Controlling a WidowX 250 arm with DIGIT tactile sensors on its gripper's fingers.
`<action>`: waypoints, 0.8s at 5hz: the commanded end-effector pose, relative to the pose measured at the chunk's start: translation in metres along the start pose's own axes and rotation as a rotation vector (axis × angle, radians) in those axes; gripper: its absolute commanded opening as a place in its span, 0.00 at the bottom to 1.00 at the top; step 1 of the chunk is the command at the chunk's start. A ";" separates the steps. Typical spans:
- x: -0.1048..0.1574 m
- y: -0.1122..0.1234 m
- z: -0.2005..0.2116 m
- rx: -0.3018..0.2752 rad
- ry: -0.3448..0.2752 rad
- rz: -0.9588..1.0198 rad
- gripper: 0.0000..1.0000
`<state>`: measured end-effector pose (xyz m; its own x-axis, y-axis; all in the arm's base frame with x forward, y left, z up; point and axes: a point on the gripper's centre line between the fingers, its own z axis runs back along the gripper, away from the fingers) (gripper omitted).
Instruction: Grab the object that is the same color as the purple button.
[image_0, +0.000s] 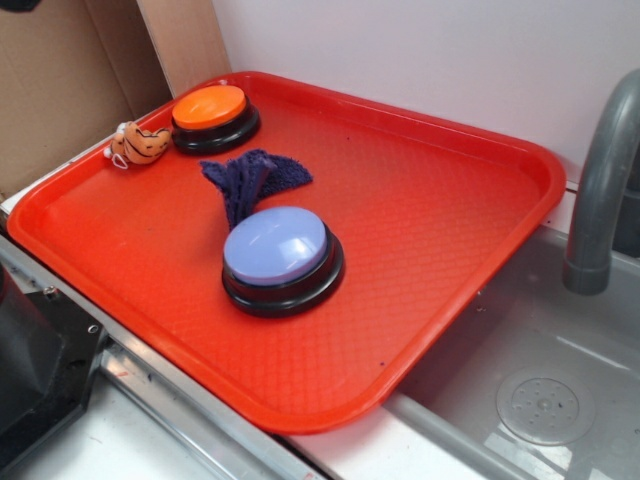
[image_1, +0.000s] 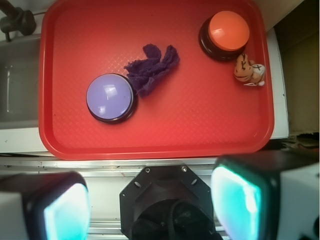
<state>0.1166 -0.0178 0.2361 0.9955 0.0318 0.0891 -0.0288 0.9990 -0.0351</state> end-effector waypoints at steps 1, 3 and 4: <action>0.000 0.000 0.000 0.000 0.000 0.000 1.00; 0.032 0.012 -0.032 0.019 0.064 0.183 1.00; 0.054 0.023 -0.061 0.018 0.103 0.382 1.00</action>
<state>0.1747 0.0006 0.1720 0.9184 0.3914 -0.0575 -0.3929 0.9194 -0.0173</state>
